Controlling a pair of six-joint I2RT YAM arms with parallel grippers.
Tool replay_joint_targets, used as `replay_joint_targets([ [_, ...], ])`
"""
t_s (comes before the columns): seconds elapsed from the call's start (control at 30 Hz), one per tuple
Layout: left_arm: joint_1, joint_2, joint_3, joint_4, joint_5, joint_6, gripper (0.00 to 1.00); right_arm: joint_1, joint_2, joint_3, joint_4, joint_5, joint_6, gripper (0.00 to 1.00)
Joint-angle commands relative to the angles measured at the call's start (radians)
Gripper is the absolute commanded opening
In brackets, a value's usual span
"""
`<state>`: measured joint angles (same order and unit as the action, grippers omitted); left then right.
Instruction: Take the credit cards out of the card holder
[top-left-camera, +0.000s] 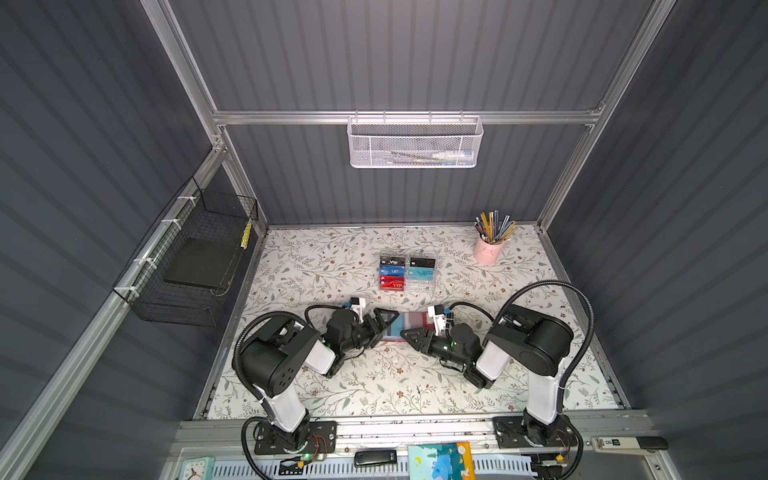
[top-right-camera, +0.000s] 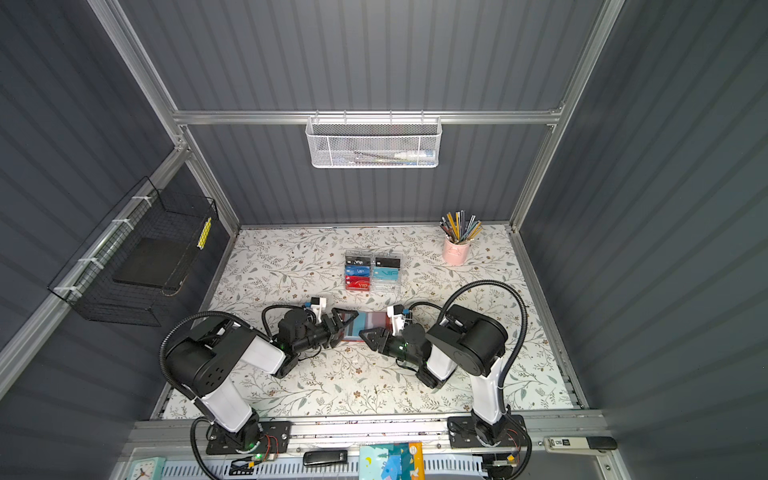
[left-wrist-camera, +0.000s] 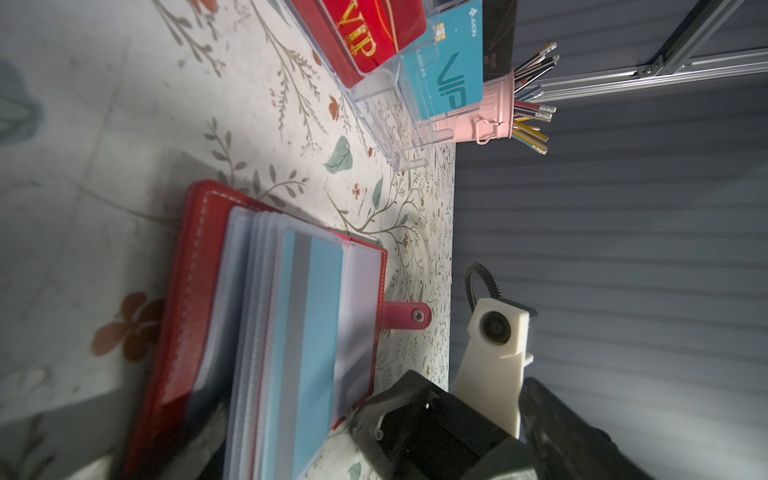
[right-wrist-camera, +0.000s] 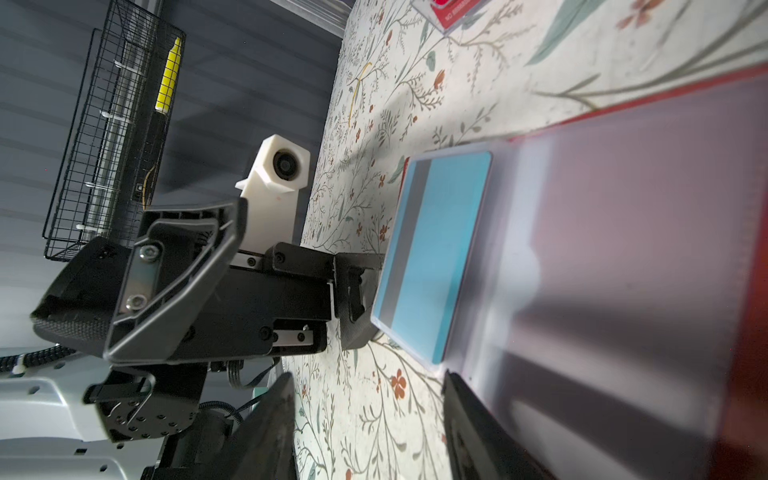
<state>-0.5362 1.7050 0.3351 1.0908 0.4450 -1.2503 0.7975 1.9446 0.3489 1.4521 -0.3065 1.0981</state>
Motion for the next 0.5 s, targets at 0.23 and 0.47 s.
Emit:
replay_joint_targets([
  [0.23,-0.010,-0.324,0.126,-0.738,-0.077,0.210,1.00,-0.073,0.017,0.038,0.013,-0.067,-0.007,0.58],
  [0.47,-0.008,-0.302,0.148,-0.699,-0.049,0.181,1.00,-0.083,-0.005,0.108,-0.106,-0.087,-0.041,0.58],
])
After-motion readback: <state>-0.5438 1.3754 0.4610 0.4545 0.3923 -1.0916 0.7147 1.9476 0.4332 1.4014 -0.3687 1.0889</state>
